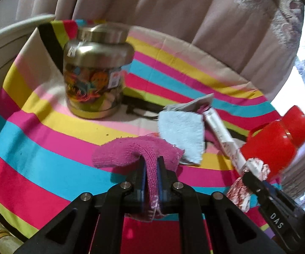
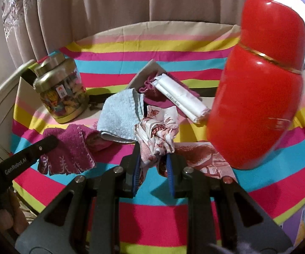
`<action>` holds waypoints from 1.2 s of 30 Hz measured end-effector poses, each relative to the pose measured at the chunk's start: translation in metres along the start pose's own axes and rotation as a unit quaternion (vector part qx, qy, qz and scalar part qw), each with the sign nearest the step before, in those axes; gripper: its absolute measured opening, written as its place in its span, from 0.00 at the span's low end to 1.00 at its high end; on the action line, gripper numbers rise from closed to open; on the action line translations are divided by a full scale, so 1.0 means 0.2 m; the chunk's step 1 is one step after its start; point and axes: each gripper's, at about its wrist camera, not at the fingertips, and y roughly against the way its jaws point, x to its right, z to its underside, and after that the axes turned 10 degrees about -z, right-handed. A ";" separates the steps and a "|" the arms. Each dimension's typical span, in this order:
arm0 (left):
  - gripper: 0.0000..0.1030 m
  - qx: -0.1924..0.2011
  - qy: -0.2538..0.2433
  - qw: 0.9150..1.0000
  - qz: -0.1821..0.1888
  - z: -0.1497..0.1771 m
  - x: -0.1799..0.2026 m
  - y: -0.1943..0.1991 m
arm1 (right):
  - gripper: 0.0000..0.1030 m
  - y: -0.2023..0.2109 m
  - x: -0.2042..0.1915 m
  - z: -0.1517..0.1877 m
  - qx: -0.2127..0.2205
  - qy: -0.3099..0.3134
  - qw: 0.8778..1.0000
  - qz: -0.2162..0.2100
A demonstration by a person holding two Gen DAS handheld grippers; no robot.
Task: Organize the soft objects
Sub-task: 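Carry the pink-red cloth and floral scarf into the white box and open both tools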
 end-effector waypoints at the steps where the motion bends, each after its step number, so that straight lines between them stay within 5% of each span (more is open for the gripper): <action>1: 0.09 0.004 -0.001 1.000 0.005 0.00 0.01 0.03 | 0.24 0.02 0.00 0.00 0.002 -0.001 1.000 0.000; 20: 0.09 0.016 -0.084 0.989 0.122 0.18 0.55 0.42 | 0.24 0.49 0.32 0.16 0.018 -0.053 0.997 0.045; 26: 0.09 0.003 -0.128 0.978 0.165 0.29 0.81 0.49 | 0.24 0.68 0.52 0.20 0.027 -0.078 0.994 0.074; 36: 0.09 -0.041 -0.203 0.945 0.251 0.53 1.24 0.59 | 0.24 1.02 0.93 0.32 0.040 -0.129 0.979 0.155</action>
